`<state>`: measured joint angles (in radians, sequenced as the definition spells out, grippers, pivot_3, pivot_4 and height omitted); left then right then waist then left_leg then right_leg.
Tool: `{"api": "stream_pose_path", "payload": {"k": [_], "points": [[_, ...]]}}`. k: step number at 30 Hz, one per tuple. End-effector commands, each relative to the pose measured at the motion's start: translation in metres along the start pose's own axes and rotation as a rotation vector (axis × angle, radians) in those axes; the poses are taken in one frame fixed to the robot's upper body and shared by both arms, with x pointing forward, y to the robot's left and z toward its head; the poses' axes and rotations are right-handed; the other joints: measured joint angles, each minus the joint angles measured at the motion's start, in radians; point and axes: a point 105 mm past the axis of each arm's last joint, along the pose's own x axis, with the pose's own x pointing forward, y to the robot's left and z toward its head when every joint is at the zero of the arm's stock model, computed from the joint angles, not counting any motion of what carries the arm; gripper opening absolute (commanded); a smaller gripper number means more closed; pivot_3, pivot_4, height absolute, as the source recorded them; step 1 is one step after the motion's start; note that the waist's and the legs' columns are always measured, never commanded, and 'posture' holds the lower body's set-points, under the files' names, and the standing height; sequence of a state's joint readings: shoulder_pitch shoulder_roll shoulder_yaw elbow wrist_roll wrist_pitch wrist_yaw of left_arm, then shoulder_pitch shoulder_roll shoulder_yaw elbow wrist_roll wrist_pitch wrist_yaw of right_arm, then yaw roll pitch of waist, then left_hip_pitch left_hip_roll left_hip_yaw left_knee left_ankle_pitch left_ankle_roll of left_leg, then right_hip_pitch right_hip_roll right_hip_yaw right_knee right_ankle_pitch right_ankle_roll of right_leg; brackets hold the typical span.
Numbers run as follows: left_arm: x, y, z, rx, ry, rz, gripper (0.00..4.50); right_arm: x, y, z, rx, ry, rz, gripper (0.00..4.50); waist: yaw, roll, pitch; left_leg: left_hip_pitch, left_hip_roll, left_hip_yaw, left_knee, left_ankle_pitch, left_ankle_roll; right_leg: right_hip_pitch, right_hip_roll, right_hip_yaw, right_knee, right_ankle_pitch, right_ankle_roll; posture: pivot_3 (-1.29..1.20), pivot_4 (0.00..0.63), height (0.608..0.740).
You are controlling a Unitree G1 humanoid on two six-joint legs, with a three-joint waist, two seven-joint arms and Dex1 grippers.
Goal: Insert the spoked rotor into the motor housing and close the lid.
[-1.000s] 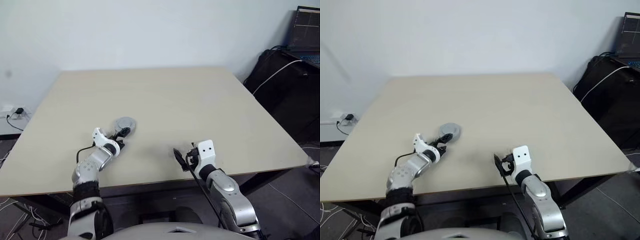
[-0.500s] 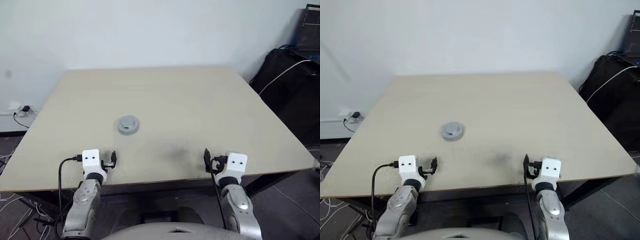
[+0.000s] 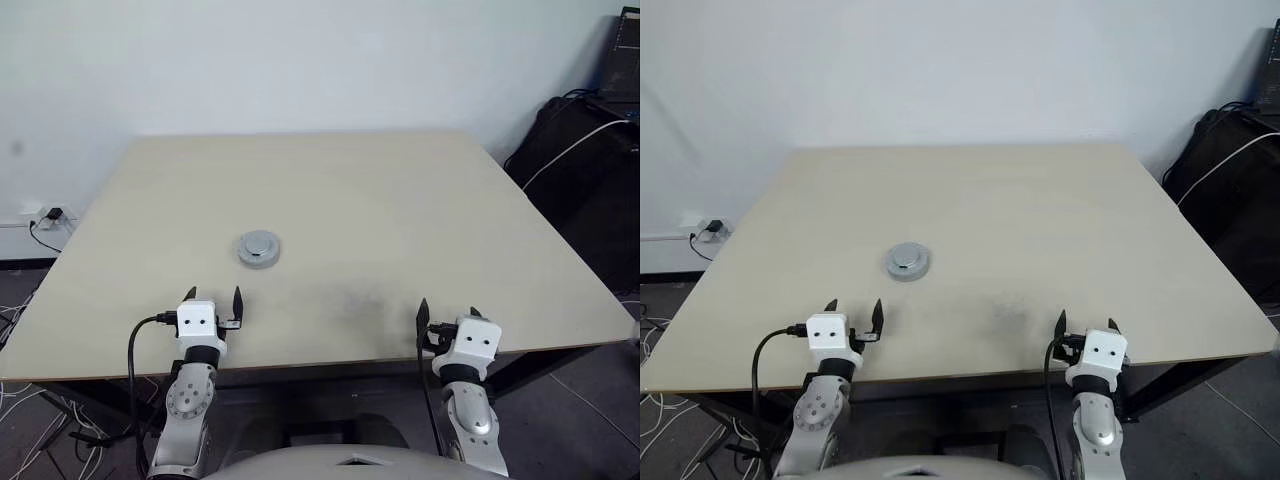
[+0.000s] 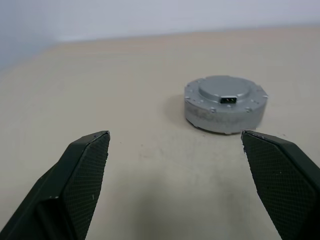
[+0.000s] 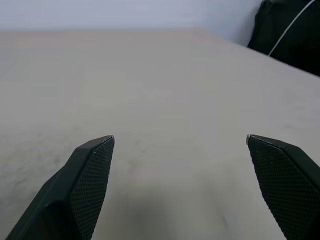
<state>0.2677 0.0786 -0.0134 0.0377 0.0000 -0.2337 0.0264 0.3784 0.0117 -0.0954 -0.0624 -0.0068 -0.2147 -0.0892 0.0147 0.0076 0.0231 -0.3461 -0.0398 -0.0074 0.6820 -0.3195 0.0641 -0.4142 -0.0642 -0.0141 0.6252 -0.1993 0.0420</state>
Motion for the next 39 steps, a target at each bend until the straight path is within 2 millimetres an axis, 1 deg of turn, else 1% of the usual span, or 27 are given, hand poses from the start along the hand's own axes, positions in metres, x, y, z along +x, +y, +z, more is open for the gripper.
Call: {"api": "stream_pose_path", "payload": {"k": [1,6,12,16,39], "points": [[0.004,0.000,0.010,0.001,-0.047,-0.007,4.46,0.002,-0.001,0.004,0.028,-0.013,-0.007,4.50,0.000,0.000,0.000,0.000,0.000,0.000,0.000,0.000,0.000,0.000,0.000,0.000,0.000,0.000,0.000,0.00,0.000,0.740],[0.004,0.001,0.011,0.014,-0.050,-0.010,4.46,0.001,0.004,-0.002,0.046,0.031,0.023,4.50,0.001,0.000,0.000,0.000,0.000,0.000,0.000,-0.002,0.002,0.000,0.000,0.000,0.000,-0.002,0.000,0.00,0.000,0.740],[0.005,0.001,0.011,0.019,-0.048,-0.010,4.46,0.002,0.002,0.001,0.036,-0.001,-0.005,4.50,0.002,0.000,0.000,0.000,0.000,0.000,0.000,-0.003,0.002,0.000,-0.001,0.000,0.000,-0.003,0.001,0.00,0.000,0.740],[0.004,-0.002,0.012,0.018,-0.051,-0.016,4.46,0.003,0.003,0.000,0.037,0.006,0.002,4.50,0.001,0.000,0.000,0.000,0.000,0.001,0.000,-0.003,0.002,0.000,-0.001,0.000,0.000,-0.003,0.001,0.00,0.000,0.740],[0.005,-0.001,0.013,0.022,-0.061,-0.013,4.46,0.004,0.015,-0.003,0.028,0.027,0.043,4.50,0.002,0.000,0.000,0.000,0.000,0.001,0.000,-0.003,0.002,0.000,-0.001,0.000,0.000,-0.003,0.001,0.00,0.000,0.740]]}}
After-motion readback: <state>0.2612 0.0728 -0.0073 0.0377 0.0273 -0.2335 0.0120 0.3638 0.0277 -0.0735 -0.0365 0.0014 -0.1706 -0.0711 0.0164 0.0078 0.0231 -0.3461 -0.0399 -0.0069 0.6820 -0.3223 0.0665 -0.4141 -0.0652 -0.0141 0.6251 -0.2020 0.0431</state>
